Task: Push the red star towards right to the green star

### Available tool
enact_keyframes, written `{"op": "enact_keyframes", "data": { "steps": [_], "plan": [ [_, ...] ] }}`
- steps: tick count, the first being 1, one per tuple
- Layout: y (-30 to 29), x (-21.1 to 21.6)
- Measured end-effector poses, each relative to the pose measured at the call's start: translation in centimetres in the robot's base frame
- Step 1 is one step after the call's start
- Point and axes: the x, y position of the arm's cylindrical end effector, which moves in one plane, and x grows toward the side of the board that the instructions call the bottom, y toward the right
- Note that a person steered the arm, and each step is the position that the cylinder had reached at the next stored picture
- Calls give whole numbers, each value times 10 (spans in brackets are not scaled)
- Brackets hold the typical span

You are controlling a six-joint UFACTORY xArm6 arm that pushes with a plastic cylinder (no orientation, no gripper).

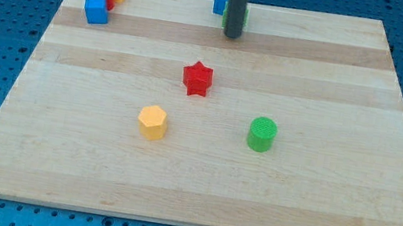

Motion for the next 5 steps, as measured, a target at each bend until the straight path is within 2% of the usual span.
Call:
{"op": "enact_keyframes", "data": {
  "steps": [1, 2, 3, 4, 5],
  "plan": [
    [26, 42],
    [25, 104],
    [-14, 155],
    [-73, 178],
    [-90, 164]
  ]
}}
